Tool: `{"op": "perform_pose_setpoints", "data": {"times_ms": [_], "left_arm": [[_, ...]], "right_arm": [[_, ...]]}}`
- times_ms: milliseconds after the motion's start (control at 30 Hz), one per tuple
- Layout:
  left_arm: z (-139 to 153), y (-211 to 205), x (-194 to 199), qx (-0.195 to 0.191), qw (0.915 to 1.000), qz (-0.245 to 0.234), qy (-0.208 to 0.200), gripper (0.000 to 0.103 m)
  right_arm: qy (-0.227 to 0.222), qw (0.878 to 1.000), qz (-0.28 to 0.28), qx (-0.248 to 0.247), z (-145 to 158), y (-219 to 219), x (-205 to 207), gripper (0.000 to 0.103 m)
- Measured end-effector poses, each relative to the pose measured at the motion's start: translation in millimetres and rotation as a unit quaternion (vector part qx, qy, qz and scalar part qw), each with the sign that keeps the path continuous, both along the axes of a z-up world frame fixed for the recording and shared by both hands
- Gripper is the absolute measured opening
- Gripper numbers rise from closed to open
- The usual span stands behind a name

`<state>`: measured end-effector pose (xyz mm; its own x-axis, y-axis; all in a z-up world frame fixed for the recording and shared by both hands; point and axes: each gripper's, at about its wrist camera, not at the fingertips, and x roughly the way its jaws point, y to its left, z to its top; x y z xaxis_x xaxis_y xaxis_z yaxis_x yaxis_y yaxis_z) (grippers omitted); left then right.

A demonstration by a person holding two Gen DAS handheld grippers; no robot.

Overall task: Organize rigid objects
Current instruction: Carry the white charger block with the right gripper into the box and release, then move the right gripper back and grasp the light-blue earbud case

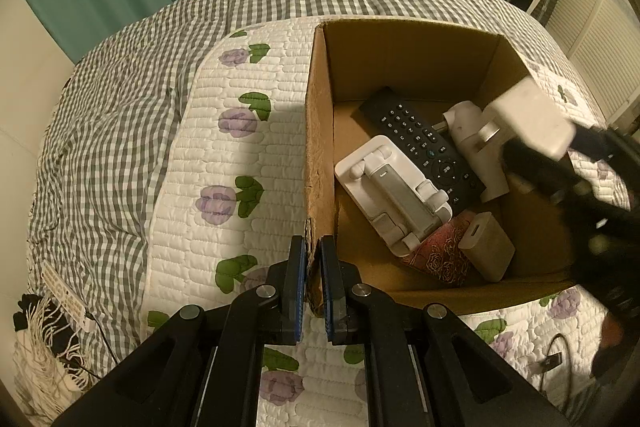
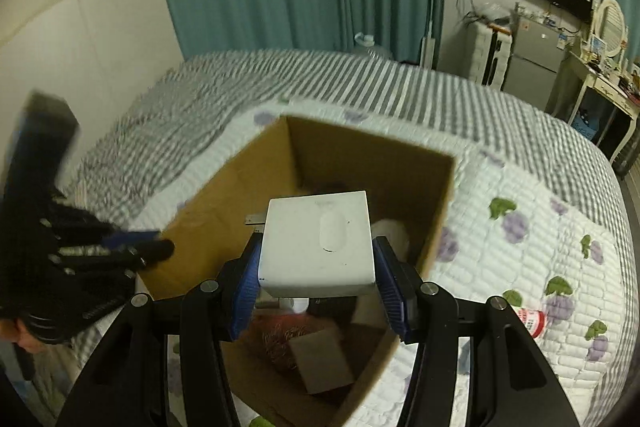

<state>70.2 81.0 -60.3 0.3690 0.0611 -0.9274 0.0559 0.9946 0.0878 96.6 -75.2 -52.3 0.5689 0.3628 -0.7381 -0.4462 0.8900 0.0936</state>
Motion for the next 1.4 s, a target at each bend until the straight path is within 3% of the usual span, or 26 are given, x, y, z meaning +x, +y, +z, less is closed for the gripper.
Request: {"op": "perform_pose_setpoints", "data": {"times_ms": [100, 233, 267, 300, 367, 500, 700, 867, 1067, 1233, 1400], "left_arm": [[0.5, 0.2, 0.0, 0.0, 1.0, 0.0, 0.001, 0.007], [-0.1, 0.2, -0.7, 0.001, 1.0, 0.002, 0.0, 0.007], [0.0, 0.2, -0.9, 0.0, 1.0, 0.002, -0.001, 0.007], [-0.6, 0.6, -0.5, -0.005, 1.0, 0.001, 0.001, 0.007], [-0.8, 0.9, -0.8, -0.002, 1.0, 0.003, 0.001, 0.007], [-1.0, 0.9, -0.9, -0.003, 1.0, 0.003, 0.001, 0.007], [-1.3, 1.4, -0.4, -0.002, 1.0, 0.003, 0.001, 0.007], [-0.4, 0.7, -0.2, 0.001, 1.0, 0.006, 0.001, 0.007], [-0.2, -0.4, -0.2, 0.003, 0.9999, 0.009, 0.004, 0.007], [-0.2, -2.7, -0.4, 0.01, 0.9999, 0.008, 0.005, 0.007], [-0.3, -3.3, -0.3, 0.009, 0.9999, 0.009, 0.004, 0.007]], "right_arm": [[0.007, 1.0, 0.003, -0.006, -11.6, 3.8, -2.0, 0.053], [0.02, 0.999, -0.005, 0.029, -12.4, -4.3, -2.1, 0.053], [0.011, 0.999, -0.008, 0.033, -7.9, -6.9, -2.8, 0.06], [-0.001, 0.999, -0.013, 0.038, -2.5, -9.6, -4.4, 0.074], [-0.033, 0.997, -0.029, 0.068, 14.9, -23.0, -11.0, 0.082], [-0.055, 0.991, -0.053, 0.108, 45.2, -55.1, -14.0, 0.082], [-0.06, 0.988, -0.123, 0.065, 60.7, -126.3, -8.4, 0.084], [-0.021, 0.983, -0.184, 0.013, 25.0, -179.1, -0.3, 0.084], [0.064, 0.977, -0.205, -0.011, -57.2, -199.7, 9.8, 0.084], [0.123, 0.969, -0.215, 0.011, -110.5, -206.4, 16.8, 0.084], [0.159, 0.961, -0.224, 0.034, -132.8, -211.3, 28.8, 0.083]]}}
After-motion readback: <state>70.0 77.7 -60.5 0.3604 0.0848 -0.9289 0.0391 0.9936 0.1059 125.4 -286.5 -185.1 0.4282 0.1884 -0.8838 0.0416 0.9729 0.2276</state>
